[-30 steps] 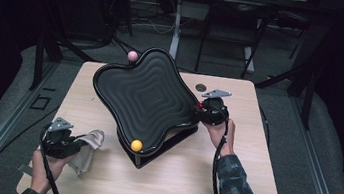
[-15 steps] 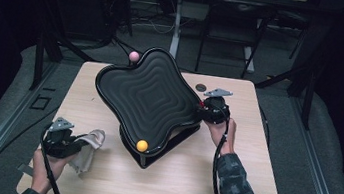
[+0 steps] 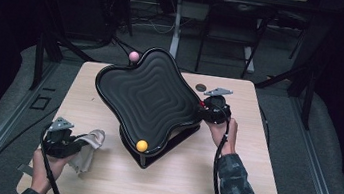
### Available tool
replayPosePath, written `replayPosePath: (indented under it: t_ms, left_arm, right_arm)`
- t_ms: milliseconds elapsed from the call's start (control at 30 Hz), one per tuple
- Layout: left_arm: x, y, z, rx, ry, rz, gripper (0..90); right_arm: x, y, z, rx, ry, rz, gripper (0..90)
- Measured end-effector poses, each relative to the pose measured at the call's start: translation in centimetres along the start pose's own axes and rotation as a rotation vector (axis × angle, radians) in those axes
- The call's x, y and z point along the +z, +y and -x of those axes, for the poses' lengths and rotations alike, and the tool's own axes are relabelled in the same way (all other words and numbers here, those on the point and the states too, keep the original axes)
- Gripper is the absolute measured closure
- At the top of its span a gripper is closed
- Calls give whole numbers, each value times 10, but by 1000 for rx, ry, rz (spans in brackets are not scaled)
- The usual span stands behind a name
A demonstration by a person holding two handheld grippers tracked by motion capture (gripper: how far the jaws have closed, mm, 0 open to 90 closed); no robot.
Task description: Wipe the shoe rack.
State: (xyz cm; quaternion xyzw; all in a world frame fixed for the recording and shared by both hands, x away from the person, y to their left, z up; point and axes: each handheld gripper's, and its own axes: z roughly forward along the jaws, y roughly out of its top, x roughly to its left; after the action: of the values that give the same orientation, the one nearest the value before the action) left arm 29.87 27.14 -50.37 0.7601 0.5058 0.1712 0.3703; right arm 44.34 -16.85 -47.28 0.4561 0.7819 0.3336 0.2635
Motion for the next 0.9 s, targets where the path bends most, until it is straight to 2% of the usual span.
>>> replayPosePath:
  t_ms: [100, 167, 400, 700, 767, 833, 900]
  left_arm:
    - [1, 1, 1, 4, -1, 0, 803]
    - [2, 2, 3, 7, -3, 2, 803]
    - [5, 4, 6, 21, -9, -3, 803]
    - [5, 5, 6, 21, -11, 0, 801]
    - [5, 5, 6, 23, -13, -3, 799]
    - [6, 5, 7, 24, -13, -3, 797]
    - [6, 5, 7, 31, -14, -7, 797]
  right_arm:
    - [3, 1, 2, 0, -2, 11, 594]
    - [4, 0, 5, 17, 19, 19, 595]
    - [11, 2, 11, 17, 29, 36, 595]
    - [16, 3, 14, 22, 8, 52, 589]
    - [15, 3, 14, 26, 7, 41, 518]
    - [15, 1, 16, 45, 41, 37, 446]
    - [12, 0, 16, 57, 56, 33, 375]
